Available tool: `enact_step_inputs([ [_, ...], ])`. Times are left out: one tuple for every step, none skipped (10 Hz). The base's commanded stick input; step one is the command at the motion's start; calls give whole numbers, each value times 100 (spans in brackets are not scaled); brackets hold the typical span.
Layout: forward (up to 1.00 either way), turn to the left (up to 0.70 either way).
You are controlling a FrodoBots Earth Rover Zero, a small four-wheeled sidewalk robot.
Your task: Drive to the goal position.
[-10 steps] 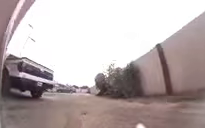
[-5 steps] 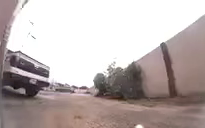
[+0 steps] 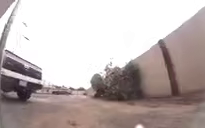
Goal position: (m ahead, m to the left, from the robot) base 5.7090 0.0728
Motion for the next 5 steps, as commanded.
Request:
enact_step_inputs([
  [84,3],
  [84,3],
  [84,3],
  [84,3],
  [84,3],
])
